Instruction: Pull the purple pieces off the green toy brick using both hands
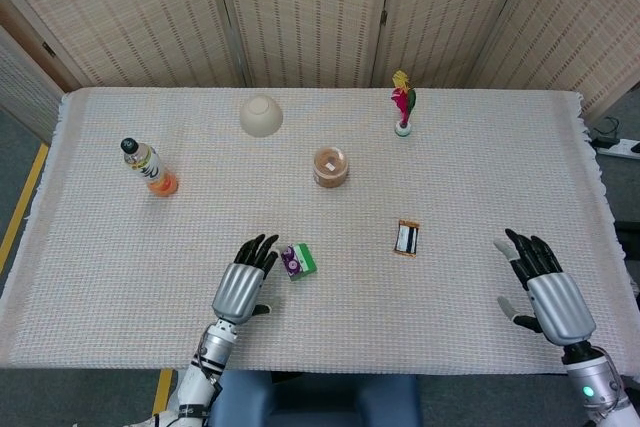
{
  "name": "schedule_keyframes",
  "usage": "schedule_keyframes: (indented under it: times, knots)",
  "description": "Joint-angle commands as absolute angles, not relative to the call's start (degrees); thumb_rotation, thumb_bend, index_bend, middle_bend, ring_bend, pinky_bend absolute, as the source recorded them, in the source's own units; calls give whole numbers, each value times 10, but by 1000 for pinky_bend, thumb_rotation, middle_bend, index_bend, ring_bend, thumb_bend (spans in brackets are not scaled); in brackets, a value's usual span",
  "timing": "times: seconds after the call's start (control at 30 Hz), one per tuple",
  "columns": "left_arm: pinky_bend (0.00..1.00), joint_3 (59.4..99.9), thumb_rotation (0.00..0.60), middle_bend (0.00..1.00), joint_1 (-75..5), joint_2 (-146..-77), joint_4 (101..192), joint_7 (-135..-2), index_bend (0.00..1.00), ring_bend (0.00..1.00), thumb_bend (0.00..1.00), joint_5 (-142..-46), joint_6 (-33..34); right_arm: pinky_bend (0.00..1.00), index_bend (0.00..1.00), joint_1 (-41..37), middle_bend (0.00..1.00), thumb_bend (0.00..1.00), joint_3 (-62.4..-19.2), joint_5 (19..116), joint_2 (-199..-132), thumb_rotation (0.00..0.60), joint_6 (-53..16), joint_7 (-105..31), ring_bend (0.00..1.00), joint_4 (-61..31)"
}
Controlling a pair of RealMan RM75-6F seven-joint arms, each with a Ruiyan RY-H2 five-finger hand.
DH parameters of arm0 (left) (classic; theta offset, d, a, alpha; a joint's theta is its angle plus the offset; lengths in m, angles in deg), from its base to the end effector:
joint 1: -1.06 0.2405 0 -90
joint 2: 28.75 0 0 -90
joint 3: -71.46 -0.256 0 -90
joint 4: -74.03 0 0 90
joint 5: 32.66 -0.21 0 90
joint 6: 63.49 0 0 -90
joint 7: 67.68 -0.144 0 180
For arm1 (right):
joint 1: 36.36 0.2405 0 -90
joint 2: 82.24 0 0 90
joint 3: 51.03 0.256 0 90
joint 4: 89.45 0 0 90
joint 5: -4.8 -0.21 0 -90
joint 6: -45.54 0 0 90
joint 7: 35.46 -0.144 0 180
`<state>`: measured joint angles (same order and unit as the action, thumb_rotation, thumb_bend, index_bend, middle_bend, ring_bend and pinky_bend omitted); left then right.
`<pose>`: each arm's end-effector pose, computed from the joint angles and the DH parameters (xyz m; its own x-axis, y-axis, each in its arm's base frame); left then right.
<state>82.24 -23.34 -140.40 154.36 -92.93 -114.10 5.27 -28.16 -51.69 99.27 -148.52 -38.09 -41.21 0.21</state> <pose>-0.1212 0.2505 -0.0873 0.2511 0.1463 0.9569 0.9251 -0.3271 -0.1927 -0.2938 -0.1838 0.1311 0.3344 -0.0824 0.9388 -0.9284 -0.1998 0.3131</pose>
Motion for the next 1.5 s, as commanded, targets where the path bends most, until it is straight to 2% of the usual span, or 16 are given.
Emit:
schedule_keyframes:
  times: [0.03, 0.27, 0.4, 0.67, 0.93, 1.3, 1.5]
  knots:
    - [147, 840, 600, 112, -250, -1420, 1525, -942, 187, 43, 232, -1115, 35, 0, 0, -282, 0, 371, -515, 991, -1483, 600, -384, -417, 0, 2]
    - [144, 869, 600, 112, -272, -1429, 1522, -963, 170, 42, 232, -1064, 18, 0, 0, -281, 0, 370, -513, 986, -1482, 600, -381, -424, 0, -2]
    - [143, 894, 600, 112, -284, -1422, 1555, -982, 134, 38, 233, -998, -10, 0, 0, -279, 0, 372, -511, 983, -1485, 600, -377, -423, 0, -4]
    - [136, 915, 600, 112, -310, -1411, 1585, -1018, 54, 25, 233, -894, -40, 0, 0, -279, 0, 371, -510, 982, -1486, 600, -377, -424, 0, -5]
    - [131, 939, 600, 112, -344, -1381, 1625, -1038, 36, 13, 232, -785, -66, 0, 0, -273, 0, 372, -508, 977, -1489, 600, -366, -422, 0, -6]
    - [121, 948, 600, 112, -387, -1351, 1667, -1035, 37, 8, 232, -699, -60, 0, 0, -271, 0, 372, -508, 977, -1490, 600, -364, -421, 0, -6]
    - [110, 951, 600, 123, -395, -1369, 1657, -981, 61, 34, 232, -735, -36, 0, 0, -271, 0, 372, -511, 980, -1488, 600, -364, -427, 0, -5]
